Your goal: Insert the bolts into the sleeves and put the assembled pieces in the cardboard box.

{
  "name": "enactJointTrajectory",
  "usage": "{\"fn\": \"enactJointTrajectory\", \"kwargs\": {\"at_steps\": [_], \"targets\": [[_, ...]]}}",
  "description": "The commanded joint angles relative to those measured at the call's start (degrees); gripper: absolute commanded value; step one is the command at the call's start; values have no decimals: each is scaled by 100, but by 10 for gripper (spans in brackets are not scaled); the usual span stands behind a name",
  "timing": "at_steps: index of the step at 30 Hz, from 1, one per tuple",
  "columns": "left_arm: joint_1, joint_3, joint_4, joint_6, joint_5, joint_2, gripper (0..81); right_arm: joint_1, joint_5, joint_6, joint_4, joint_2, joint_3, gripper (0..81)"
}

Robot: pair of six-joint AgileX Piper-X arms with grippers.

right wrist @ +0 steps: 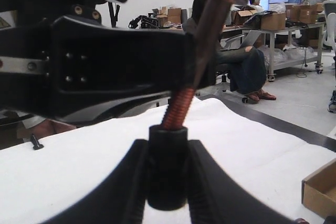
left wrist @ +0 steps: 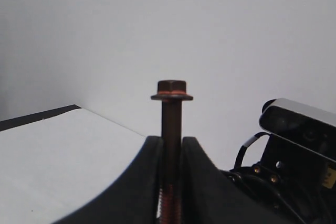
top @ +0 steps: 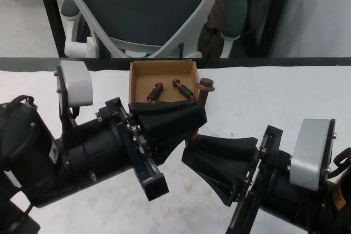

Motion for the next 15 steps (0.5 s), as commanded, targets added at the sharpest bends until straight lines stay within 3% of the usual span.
{"fn": "enactJointTrajectory", "kwargs": {"at_steps": [1,7,15], "targets": [[24,4,137,-85,-487,-6,8,-9,-87,-1,-386,-73,2,2],[24,201,-69,122,-1020,23,8,-9,-77,-1,-419,-73,2,2],[-82,341,-530,250,-1133,23,8,-9,7,-1,-547,-73,2,2]]}}
